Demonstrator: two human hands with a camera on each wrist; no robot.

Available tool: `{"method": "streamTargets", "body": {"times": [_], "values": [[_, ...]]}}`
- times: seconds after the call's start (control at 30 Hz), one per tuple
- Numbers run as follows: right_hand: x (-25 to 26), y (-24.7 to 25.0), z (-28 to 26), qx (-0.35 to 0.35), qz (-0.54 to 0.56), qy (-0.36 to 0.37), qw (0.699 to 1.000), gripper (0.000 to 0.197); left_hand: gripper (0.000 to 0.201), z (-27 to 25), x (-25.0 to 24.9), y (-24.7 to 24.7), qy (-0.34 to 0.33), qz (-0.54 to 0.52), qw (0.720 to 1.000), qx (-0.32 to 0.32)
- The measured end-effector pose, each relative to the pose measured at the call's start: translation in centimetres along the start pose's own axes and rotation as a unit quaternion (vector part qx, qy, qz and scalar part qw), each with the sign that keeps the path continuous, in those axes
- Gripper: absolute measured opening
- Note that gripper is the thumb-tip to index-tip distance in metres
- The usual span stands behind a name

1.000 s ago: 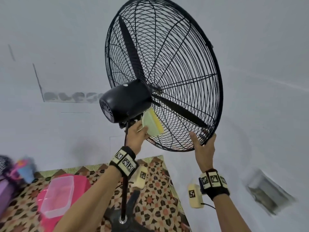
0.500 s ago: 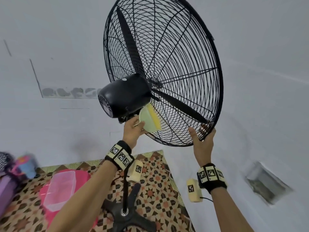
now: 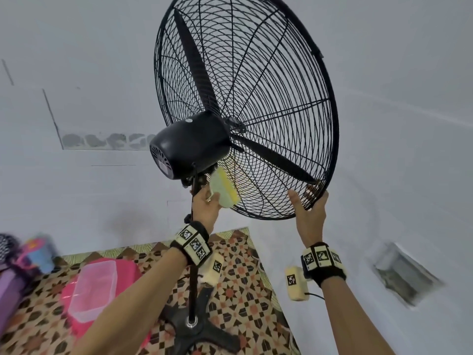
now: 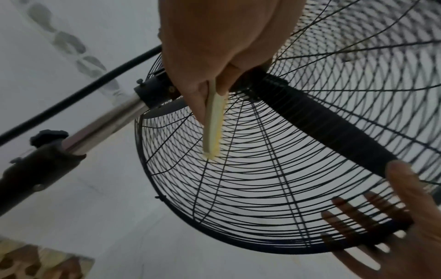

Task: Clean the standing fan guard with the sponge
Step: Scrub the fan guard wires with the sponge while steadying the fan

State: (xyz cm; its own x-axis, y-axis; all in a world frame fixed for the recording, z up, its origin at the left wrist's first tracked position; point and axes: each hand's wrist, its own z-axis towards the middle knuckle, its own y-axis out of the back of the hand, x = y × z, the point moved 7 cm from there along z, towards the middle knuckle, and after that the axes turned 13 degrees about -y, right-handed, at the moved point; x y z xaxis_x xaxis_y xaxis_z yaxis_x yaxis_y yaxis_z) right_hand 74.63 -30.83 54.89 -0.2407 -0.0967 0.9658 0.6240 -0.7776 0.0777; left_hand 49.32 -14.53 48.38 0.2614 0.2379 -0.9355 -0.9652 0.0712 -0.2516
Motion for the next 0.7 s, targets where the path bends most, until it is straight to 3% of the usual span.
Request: {"method": "streamTargets", "body": {"times": [0.07,0.27,0.43,0.63,0.7], "values": [[0.1,0.0,0.0,-0.002,0.000,-0.007,1.000,0.079,0.043,0.2,0.0,-1.2,0.020,-0.007,1.000,0.022],[-0.2,0.3,-0.5,-0.009,0.007,-0.016,1.000,0.077,0.036,-1.8,-1.2,-2.3,-0.023,-0.074,0.993,0.090],[0.1,0.0,-0.5,0.001,-0.002,-0.011,1.000,0.077,0.043,0.5,1.2,-0.7,0.033,-0.020,0.999,-0.017],[-0.3,0.2,-0.5,-0.012,0.006,-0.021,1.000,0.078,0.035,-1.4,-1.4,-2.5,-0.011,-0.072,0.993,0.095],[-0.3,-0.1,-0.6,-0.011,0.006,-0.020,1.000,0.082,0.038,-1.1,-1.1,-1.3,-0.022,-0.081,0.992,0.092]]}}
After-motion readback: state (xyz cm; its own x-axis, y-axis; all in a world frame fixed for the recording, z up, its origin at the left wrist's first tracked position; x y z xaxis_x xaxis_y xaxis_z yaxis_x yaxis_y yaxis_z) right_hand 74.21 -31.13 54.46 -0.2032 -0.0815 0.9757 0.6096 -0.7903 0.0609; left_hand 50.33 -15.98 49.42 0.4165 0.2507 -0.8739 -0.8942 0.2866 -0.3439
